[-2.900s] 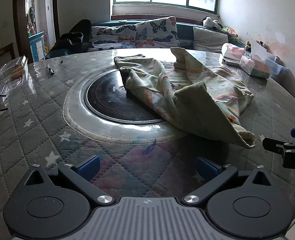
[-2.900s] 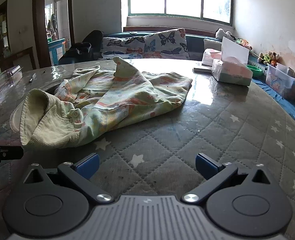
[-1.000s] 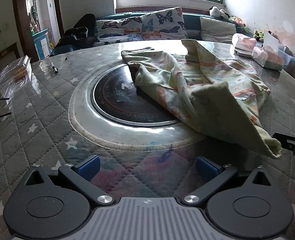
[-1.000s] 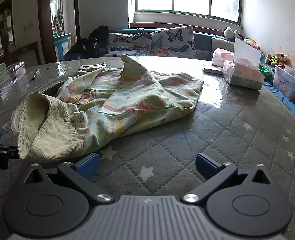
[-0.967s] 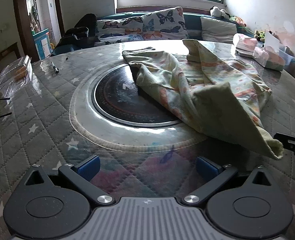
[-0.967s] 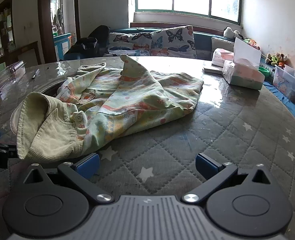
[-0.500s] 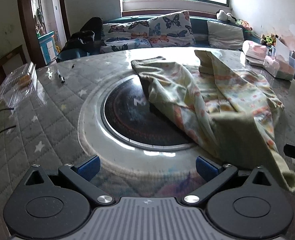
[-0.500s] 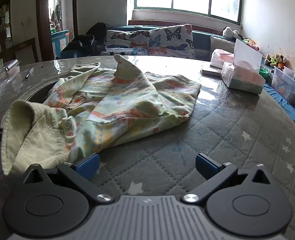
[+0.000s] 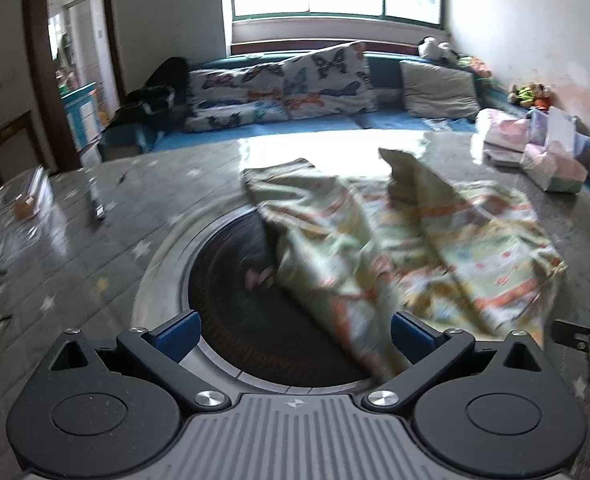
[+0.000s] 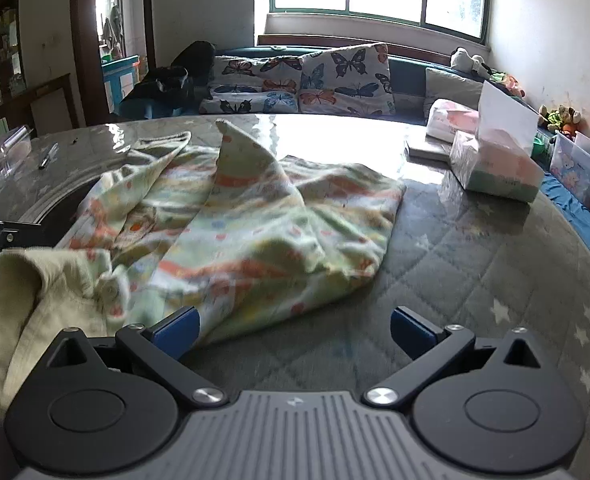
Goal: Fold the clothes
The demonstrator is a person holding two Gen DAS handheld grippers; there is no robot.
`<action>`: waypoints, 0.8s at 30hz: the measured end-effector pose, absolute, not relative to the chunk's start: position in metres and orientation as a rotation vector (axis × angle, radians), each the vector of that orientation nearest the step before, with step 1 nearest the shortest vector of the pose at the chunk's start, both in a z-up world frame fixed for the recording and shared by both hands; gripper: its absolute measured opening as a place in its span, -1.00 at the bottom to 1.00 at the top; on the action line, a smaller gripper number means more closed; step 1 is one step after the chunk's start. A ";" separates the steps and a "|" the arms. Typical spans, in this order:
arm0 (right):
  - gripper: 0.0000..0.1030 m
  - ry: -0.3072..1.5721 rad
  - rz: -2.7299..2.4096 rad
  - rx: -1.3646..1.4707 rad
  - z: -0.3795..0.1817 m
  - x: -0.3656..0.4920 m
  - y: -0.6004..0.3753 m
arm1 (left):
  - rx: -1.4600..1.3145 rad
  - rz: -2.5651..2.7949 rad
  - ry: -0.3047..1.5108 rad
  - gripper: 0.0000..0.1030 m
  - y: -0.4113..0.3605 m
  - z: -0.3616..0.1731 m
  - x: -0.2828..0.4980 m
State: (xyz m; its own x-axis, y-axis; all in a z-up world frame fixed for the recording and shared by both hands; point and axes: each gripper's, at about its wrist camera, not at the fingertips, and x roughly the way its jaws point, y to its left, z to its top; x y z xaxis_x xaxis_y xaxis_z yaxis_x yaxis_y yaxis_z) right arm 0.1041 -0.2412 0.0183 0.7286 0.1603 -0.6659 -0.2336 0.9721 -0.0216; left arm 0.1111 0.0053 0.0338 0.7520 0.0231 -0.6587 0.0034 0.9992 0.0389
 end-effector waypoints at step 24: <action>0.52 0.764 0.328 -0.064 0.016 0.235 -0.214 | 0.035 -0.180 0.816 -0.74 -0.009 0.008 0.202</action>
